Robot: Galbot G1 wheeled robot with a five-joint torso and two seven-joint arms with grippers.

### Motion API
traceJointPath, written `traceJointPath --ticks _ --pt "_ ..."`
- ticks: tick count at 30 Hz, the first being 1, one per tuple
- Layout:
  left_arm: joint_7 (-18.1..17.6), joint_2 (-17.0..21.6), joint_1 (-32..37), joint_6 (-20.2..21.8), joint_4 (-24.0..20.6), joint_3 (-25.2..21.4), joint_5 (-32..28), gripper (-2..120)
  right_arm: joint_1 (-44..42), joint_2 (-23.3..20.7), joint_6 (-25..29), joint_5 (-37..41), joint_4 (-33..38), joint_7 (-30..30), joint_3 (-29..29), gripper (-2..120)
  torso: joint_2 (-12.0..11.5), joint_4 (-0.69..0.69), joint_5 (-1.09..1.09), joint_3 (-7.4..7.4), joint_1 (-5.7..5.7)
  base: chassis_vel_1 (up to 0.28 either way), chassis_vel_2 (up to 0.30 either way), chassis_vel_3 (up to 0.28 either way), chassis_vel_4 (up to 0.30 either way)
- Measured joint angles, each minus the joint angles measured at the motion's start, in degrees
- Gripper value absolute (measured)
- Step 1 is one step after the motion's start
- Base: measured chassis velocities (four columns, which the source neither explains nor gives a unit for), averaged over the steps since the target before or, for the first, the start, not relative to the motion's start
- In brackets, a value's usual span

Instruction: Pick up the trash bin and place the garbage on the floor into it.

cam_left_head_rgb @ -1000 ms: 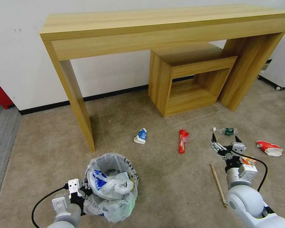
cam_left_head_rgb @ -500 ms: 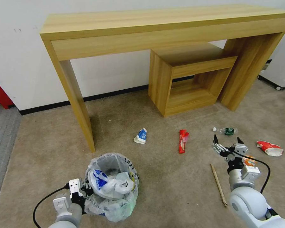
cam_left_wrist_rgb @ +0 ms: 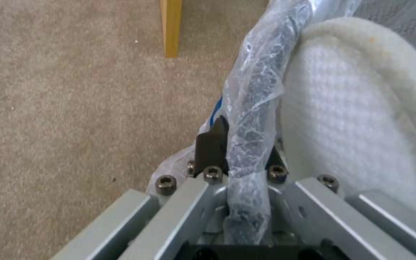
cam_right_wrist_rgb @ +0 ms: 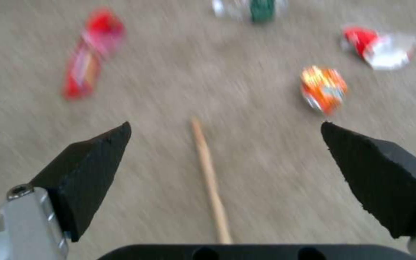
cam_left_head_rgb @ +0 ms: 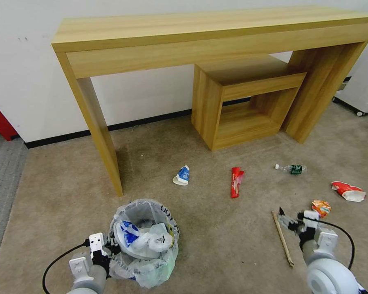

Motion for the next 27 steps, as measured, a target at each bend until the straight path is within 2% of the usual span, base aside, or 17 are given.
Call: traceJointPath --ticks 4,7,8,11,12,13,17,19,22,27 --pt "0.10 0.03 -0.21 -0.16 0.23 0.00 -0.14 0 -1.10 -1.33 0.41 -0.72 -4.63 -3.28 0.36 100 0.00 -0.01 0.01 0.00 0.00 0.000 0.000 0.000 0.000" --pt "0.24 0.11 -0.34 -0.36 0.45 -0.03 -0.32 0 -0.41 -2.20 4.81 -4.99 -12.01 -7.36 -0.90 100 0.00 0.00 0.03 0.00 0.00 0.000 0.000 0.000 0.000" --pt "0.24 0.11 -0.34 -0.36 0.45 -0.03 -0.32 0 -0.41 -2.20 4.81 -4.99 -12.01 -7.36 -0.90 100 0.00 0.00 0.03 0.00 0.00 0.000 0.000 0.000 0.000" --pt "0.33 0.19 -0.68 -0.62 0.69 -0.14 -0.79 0 1.46 -2.89 10.29 -9.36 -20.04 -10.45 -3.09 100 0.00 -0.01 0.00 0.00 0.00 0.000 0.000 0.000 0.000" --pt "0.33 0.19 -0.68 -0.62 0.69 -0.14 -0.79 0 1.46 -2.89 10.29 -9.36 -20.04 -10.45 -3.09 100 0.00 -0.01 0.00 0.00 0.00 0.000 0.000 0.000 0.000" --pt "0.35 0.19 -0.77 -0.70 0.84 -0.15 -0.86 0 2.61 -2.92 13.01 -11.13 -23.04 -11.69 -4.63 100 -0.01 -0.01 0.01 0.00 0.00 0.000 0.000 0.000 0.000" --pt "0.37 0.06 -0.86 -0.81 1.18 -0.15 -0.88 0 5.09 -2.25 17.34 -14.24 -27.67 -14.23 -7.87 100 0.00 0.00 -0.02 0.00 0.00 0.000 0.000 0.000 0.000" --pt "0.40 -0.06 -0.73 -0.95 1.27 -0.20 -0.90 0 7.86 -0.07 21.11 -17.08 -32.32 -16.47 -11.31 100 0.00 0.01 0.06 0.00 0.00 0.000 0.000 0.000 0.000" --pt "0.45 -0.01 -0.47 -1.07 1.27 -0.29 -0.96 0 9.15 1.05 23.00 -18.72 -35.02 -17.84 -12.99 100 0.00 0.00 -0.01 0.00 0.00 0.000 0.000 0.000 0.000" --pt "0.47 0.21 -0.23 -1.14 1.15 -0.61 -1.25 0 11.41 2.67 25.82 -20.81 -39.82 -19.22 -15.38 100 0.00 0.00 0.01 0.00 0.00 0.000 0.000 0.000 0.000"
